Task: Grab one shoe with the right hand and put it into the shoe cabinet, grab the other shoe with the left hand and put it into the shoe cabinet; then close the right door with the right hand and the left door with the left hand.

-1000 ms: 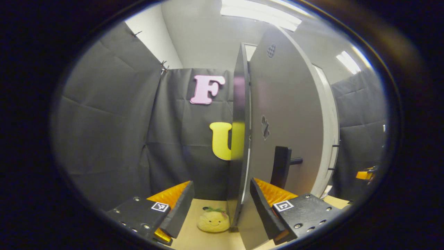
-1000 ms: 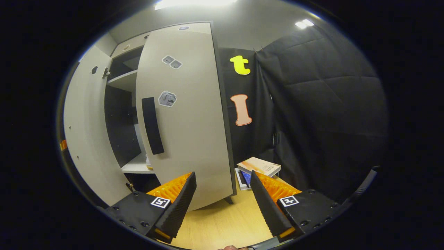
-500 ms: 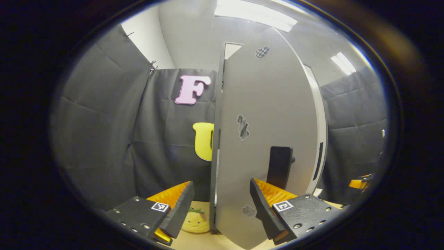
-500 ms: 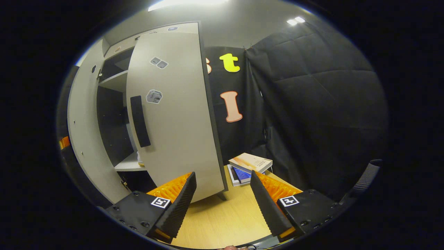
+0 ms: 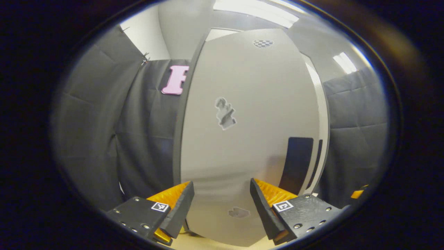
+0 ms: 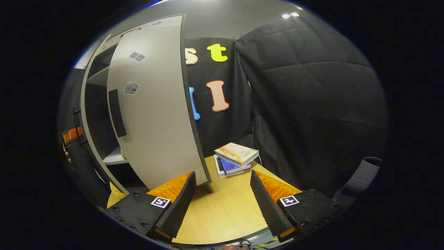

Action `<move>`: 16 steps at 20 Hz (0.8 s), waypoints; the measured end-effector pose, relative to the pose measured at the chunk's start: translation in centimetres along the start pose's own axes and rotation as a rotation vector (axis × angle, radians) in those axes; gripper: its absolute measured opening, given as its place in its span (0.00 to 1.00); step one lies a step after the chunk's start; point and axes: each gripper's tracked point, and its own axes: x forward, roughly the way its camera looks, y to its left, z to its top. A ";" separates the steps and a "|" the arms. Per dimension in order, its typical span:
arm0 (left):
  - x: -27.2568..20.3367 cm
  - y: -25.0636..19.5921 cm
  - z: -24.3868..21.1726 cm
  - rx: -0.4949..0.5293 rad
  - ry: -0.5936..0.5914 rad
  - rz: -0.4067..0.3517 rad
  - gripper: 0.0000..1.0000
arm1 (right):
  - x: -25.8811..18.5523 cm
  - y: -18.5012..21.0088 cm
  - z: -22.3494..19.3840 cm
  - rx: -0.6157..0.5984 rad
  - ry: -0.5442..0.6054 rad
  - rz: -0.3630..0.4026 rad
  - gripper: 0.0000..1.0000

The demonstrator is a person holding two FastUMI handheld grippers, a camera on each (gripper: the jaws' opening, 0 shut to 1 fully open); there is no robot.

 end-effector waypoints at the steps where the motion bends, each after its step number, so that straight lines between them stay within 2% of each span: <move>1: 0.3 -0.2 -0.1 0.012 0.004 0.027 0.91 | 0.3 -0.5 0.4 -0.003 -0.007 0.000 0.98; 4: 0.2 -0.3 0.1 0.005 0.004 0.097 0.94 | 2.5 -1.7 1.8 -0.010 -0.020 0.020 0.98; 5: 0.0 0.1 0.0 -0.009 0.013 0.117 0.91 | 3.5 -1.6 2.2 -0.007 -0.021 0.038 0.98; 10: -2.0 -1.0 0.0 -0.073 0.039 0.161 0.91 | 8.1 0.6 4.3 0.003 -0.032 0.181 0.98; 14: -4.9 -2.6 1.4 0.002 0.018 0.222 0.92 | 10.9 3.4 5.0 -0.026 -0.028 0.328 0.98; 16: -6.4 -4.2 2.2 0.037 -0.006 0.219 0.92 | 11.5 4.7 5.3 -0.053 -0.030 0.384 0.98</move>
